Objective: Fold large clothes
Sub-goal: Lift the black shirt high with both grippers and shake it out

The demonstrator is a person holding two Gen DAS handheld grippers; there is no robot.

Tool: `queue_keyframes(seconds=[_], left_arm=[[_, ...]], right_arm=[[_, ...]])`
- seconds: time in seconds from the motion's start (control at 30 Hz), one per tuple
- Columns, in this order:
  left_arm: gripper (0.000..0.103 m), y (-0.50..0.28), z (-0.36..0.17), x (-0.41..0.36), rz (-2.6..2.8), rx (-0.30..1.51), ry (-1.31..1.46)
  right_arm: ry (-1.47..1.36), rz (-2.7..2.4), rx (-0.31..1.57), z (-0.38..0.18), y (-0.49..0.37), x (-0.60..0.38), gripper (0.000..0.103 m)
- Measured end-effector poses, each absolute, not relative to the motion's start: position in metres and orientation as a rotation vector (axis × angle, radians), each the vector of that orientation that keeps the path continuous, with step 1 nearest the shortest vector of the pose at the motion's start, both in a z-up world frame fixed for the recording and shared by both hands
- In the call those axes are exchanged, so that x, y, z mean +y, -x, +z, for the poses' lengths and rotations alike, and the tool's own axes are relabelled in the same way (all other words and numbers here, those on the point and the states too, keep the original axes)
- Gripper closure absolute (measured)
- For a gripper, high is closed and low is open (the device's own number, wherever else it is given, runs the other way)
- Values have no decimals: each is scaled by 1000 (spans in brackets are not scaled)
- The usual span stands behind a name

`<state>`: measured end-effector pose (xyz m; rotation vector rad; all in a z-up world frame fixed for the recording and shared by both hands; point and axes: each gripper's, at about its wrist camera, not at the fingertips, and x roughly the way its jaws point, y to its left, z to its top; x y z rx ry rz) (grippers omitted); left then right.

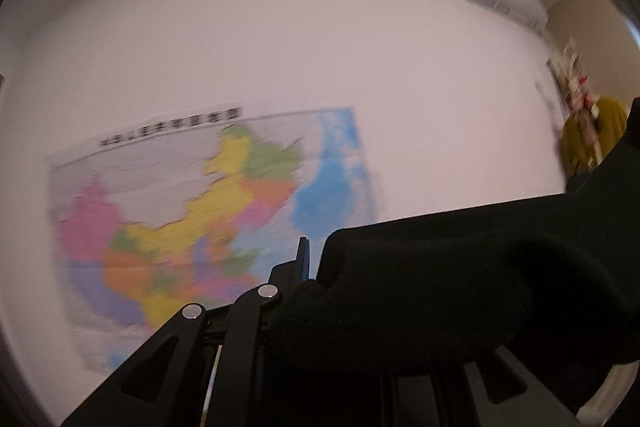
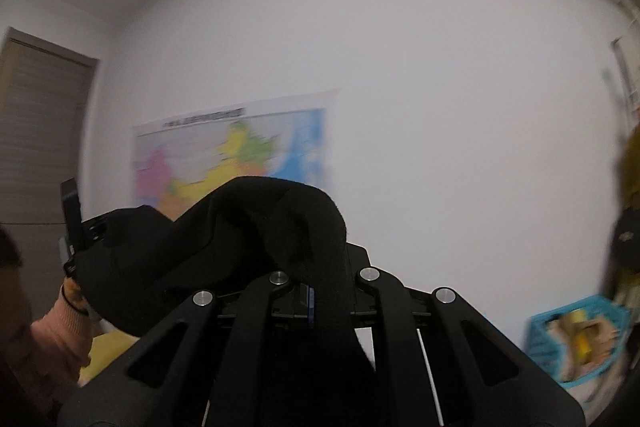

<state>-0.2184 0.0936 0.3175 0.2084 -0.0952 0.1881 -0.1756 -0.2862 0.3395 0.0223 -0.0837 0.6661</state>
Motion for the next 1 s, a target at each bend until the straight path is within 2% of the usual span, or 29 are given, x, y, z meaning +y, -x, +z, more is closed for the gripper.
queue_keyframes(seconds=[0.13, 0.23, 0.37, 0.53, 0.63, 0.77, 0.8, 0.83, 0.87, 0.9, 0.93, 0.97, 1.0], left_arm=[[92, 210, 288, 104, 257, 55, -255], [92, 157, 245, 123, 271, 250, -225], [91, 62, 144, 158, 285, 562, -165], [92, -39, 18, 192, 319, 845, -107], [92, -62, -5, 210, 330, 888, -61], [91, -85, -18, 240, 280, 978, 59], [87, -89, -20, 240, 284, 1002, 46], [76, -93, -26, 240, 301, 1031, 26], [69, -98, -35, 245, 338, 1065, 22], [54, -101, -41, 248, 366, 1086, 11], [50, -103, -44, 248, 374, 1096, 3], [50, -102, -43, 250, 362, 1091, -2], [49, -100, -41, 250, 347, 1080, -10]], right_arm=[[-48, 740, 36, 311, 135, -255, 97], [-55, 744, 188, 269, 72, -224, 97], [-76, 713, 437, 183, -32, -179, 97], [-93, 642, 714, 65, -141, -127, 97], [-125, 619, 776, 33, -171, -116, 97], [-251, 605, 827, 18, -205, -130, 97], [-242, 603, 859, 11, -215, -121, 97], [-225, 582, 889, 1, -224, -120, 97], [-211, 541, 929, -11, -235, -118, 96], [-196, 497, 992, -29, -243, -112, 87], [-188, 473, 1032, -40, -250, -110, 83], [-194, 450, 1053, -47, -252, -111, 76], [-202, 447, 1053, -50, -251, -113, 60]])
